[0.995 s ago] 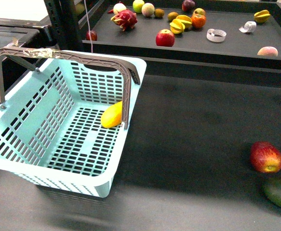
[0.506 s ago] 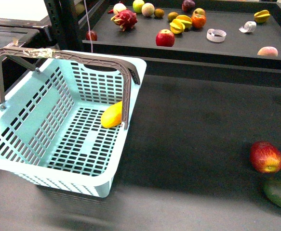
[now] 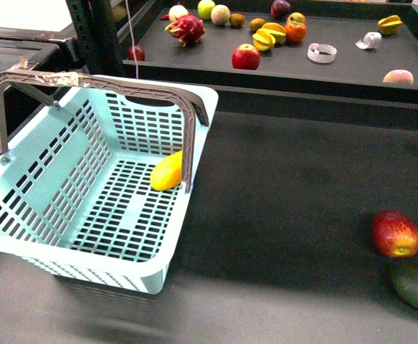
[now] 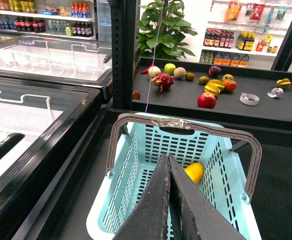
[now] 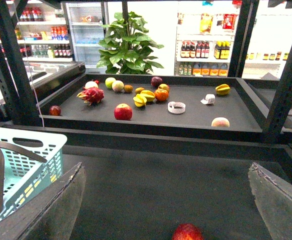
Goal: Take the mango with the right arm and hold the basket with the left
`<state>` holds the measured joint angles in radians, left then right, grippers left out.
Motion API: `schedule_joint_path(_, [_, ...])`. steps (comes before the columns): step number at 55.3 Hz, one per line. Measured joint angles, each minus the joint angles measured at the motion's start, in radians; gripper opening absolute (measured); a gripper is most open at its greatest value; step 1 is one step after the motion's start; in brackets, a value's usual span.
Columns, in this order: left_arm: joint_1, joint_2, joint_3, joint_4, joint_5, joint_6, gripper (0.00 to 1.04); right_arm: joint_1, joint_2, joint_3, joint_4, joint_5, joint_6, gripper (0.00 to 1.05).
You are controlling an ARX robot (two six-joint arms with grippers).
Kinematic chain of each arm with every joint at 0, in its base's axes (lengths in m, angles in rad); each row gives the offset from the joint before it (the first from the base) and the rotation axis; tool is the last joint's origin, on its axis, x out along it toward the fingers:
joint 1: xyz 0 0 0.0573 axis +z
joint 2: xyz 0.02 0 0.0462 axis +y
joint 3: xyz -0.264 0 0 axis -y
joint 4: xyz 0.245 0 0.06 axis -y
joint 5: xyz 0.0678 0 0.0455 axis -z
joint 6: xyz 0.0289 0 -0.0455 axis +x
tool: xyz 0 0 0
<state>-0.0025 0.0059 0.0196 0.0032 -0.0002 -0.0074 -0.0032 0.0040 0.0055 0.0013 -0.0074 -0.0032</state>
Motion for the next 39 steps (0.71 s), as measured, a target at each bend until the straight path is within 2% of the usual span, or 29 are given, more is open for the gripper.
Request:
schedule_joint_path(22, [0.000,-0.002,0.000,-0.001,0.000,-0.001,0.03,0.000,0.000,0.000,0.000,0.000,0.000,0.97])
schedule_joint_path(39, [0.000,-0.002,0.000,-0.001,0.000,0.000,0.62,0.000,0.000,0.000,0.000,0.000,0.000,0.97])
